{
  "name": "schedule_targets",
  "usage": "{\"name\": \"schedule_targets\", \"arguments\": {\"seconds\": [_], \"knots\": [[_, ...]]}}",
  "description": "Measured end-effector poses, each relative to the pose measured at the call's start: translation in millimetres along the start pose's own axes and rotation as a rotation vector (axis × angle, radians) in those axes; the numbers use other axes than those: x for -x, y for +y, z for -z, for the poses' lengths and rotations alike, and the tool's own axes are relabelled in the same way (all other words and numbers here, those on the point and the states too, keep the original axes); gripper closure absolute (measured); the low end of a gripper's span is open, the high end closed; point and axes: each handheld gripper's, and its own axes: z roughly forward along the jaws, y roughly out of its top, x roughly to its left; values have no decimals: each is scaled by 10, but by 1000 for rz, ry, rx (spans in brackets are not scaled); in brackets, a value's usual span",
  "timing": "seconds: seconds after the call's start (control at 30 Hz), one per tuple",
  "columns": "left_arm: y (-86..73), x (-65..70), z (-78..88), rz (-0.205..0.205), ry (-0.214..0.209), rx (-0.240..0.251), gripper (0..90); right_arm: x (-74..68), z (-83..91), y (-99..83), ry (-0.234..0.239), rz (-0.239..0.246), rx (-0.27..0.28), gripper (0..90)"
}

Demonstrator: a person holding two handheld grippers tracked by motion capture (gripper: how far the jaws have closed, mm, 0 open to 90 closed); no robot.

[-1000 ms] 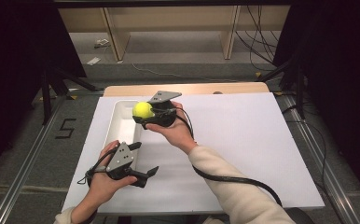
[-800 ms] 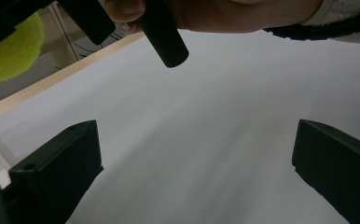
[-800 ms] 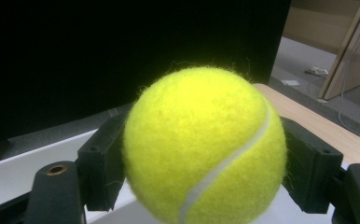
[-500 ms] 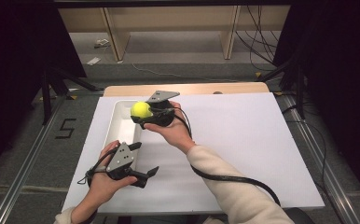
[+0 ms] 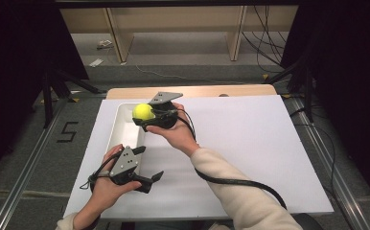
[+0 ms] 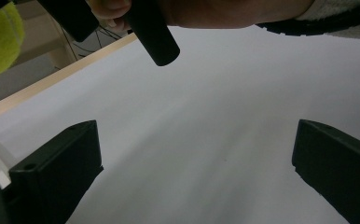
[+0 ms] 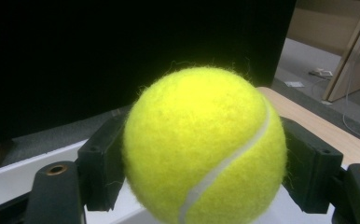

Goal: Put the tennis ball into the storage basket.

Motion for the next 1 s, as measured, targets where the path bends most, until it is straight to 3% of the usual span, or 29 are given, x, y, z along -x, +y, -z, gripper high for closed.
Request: {"name": "schedule_targets", "arguments": {"seconds": [1.0], "knots": [[-1, 9, -2, -3, -4, -3, 9, -53, -139, -2, 27, -4, -12, 262]]}}
